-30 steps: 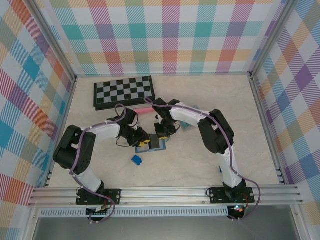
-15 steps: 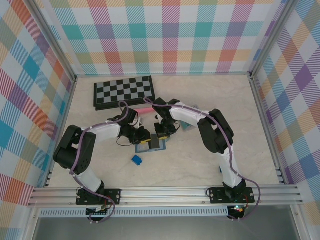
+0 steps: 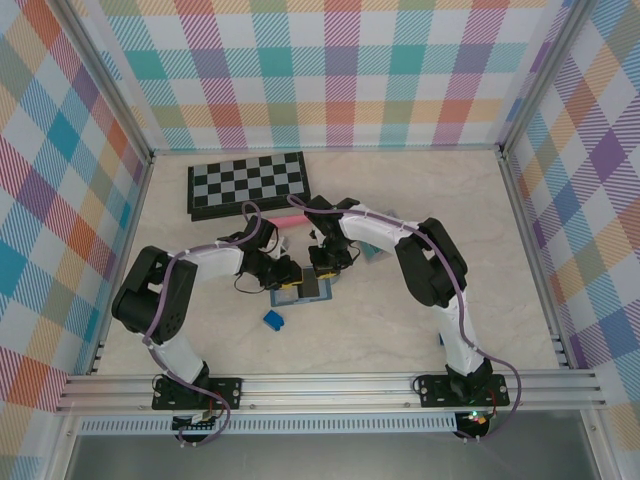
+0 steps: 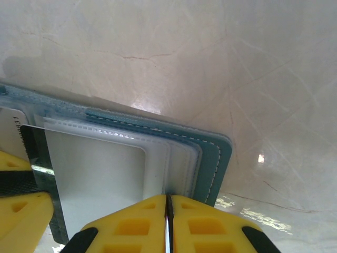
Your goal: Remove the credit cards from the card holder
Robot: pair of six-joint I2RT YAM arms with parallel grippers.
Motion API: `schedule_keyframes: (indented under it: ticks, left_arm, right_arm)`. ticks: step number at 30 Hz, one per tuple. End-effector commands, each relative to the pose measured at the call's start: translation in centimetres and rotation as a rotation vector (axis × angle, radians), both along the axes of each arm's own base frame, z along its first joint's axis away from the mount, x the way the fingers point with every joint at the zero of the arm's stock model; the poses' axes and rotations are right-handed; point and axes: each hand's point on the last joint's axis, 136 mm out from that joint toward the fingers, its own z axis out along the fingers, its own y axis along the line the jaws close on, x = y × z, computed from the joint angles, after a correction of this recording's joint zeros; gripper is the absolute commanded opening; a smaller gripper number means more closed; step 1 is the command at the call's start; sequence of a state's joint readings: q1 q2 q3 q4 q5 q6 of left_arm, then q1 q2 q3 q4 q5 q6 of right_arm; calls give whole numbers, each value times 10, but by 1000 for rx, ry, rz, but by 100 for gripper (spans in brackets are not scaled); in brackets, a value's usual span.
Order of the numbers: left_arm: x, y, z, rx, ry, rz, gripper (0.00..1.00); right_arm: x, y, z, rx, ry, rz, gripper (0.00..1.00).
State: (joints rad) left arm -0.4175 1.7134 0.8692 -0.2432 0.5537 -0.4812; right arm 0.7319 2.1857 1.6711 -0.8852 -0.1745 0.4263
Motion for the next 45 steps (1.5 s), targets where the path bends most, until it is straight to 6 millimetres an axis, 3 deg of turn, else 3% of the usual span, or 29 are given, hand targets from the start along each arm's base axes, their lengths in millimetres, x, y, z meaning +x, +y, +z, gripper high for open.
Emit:
schedule_keyframes:
  ticks: [1, 10, 30, 45]
  left_arm:
    - [-7, -4, -8, -16, 22, -27, 22]
    - [-10, -5, -6, -67, 33, -19, 19]
    - [-12, 12, 5, -43, 19, 7, 0]
    - [-16, 31, 16, 57, -21, 23, 0]
  right_arm:
    - [-7, -11, -19, -54, 49, 14, 11]
    - [-8, -12, -19, -56, 55, 16, 11]
    - [-7, -12, -20, -62, 55, 14, 13]
    - [-5, -9, -11, -34, 35, 7, 13]
